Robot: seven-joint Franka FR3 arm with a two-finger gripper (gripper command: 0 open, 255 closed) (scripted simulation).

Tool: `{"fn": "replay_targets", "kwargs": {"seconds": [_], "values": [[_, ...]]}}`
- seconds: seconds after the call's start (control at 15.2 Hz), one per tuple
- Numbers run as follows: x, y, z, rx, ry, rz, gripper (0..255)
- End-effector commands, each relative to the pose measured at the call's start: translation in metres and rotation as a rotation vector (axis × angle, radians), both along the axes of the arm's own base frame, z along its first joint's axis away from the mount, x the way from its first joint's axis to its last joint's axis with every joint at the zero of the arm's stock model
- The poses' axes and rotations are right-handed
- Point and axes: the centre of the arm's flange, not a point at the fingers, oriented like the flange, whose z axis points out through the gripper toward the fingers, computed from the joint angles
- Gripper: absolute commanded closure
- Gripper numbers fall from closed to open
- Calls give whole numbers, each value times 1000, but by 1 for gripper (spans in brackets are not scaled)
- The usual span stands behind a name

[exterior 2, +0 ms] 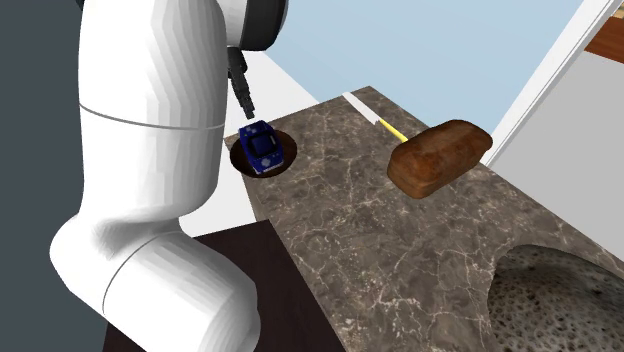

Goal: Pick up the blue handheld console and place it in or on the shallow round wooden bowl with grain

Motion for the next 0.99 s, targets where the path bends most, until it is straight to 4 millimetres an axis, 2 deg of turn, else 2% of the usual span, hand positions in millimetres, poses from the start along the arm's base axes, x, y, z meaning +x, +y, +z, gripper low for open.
{"fn": "replay_targets", "kwargs": {"seconds": [0.0, 0.13, 0.4, 0.92], "values": [[0, 0, 0, 0, 0, 0, 0], [0, 0, 0, 0, 0, 0, 0], [-8, 36, 33, 0, 0, 0, 0], [-8, 36, 33, 0, 0, 0, 0]]}}
